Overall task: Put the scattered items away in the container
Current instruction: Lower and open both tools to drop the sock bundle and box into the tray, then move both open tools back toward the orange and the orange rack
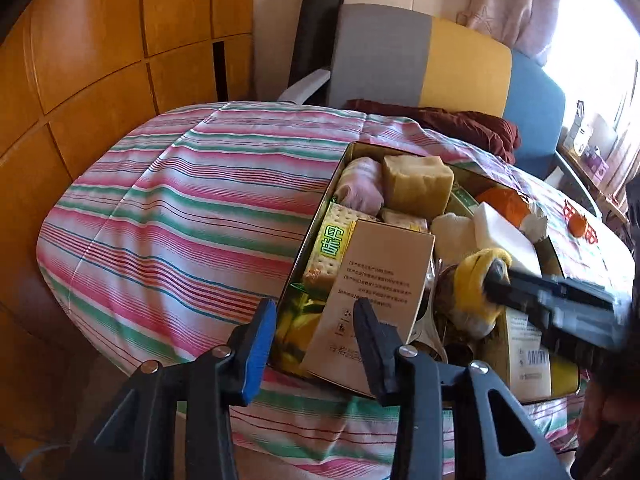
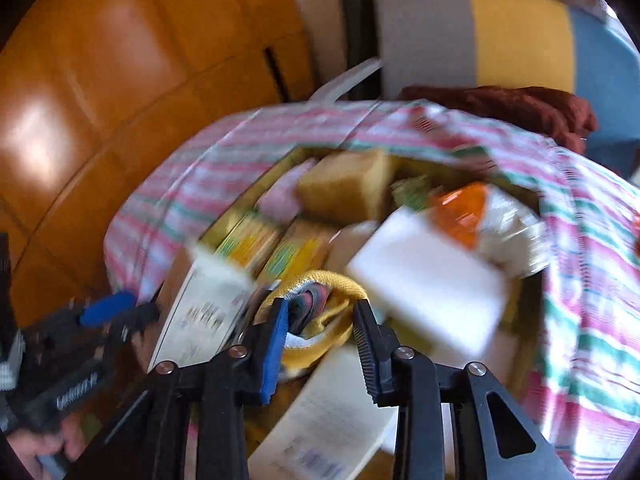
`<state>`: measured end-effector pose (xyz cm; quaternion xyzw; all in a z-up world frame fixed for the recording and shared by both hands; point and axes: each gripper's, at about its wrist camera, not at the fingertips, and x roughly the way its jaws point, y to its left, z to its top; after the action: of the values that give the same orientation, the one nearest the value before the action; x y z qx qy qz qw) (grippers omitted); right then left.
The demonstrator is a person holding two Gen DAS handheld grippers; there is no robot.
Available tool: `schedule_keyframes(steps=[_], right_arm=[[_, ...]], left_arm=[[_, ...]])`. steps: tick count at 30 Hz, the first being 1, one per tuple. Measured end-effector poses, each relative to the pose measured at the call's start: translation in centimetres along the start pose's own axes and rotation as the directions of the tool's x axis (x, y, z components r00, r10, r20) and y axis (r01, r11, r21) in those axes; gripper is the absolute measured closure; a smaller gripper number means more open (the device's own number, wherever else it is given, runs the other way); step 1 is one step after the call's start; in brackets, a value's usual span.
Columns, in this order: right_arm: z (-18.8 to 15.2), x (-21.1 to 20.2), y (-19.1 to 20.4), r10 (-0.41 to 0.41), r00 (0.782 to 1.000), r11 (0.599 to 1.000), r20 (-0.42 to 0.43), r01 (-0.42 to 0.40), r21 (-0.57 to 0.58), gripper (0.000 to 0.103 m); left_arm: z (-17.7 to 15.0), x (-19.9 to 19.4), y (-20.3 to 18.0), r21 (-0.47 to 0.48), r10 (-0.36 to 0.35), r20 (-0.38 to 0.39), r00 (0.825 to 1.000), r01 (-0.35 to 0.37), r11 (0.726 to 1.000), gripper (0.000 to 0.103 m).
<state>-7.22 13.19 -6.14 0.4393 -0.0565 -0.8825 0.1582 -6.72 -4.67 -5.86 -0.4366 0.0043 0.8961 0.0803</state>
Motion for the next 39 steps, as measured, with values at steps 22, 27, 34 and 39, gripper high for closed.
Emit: schedule_keyframes(steps=[22,27,34,39], right_arm=[[-3.4,-7.5,-11.8,-0.072,0.985,0.943,0.156,0.016,0.332,0.042],[-6.5,-8.7,-17.8,-0.169,0.980,0.896,0.105,0.108,0.432,0.037],[-9.7,-12.5,-26.3,-0.317,0.944,0.805,0.091,0.217,0.552,0.037],[-9.8,-14.1,-31.6,-0.400,0.914,0.762,0.069,0.290,0.579,0.037]], left_arm=[[-1.0,-3.1,-8.7,0.080,-0.165,0.042,0.985,0.161,0.984,0.055],[-2.1,-3.5,-16.3,0.249,-0.323,-0.003,0.947,0.313,0.916,0.054],[-2.1,-2.6,-26.4,0.440,-0.422,-0.056,0.905,0.402,0.803,0.054],[-2.1,0.5,-31.5,0.447,-0.430,-0.120,0.895,0.436,0.781,0.054]])
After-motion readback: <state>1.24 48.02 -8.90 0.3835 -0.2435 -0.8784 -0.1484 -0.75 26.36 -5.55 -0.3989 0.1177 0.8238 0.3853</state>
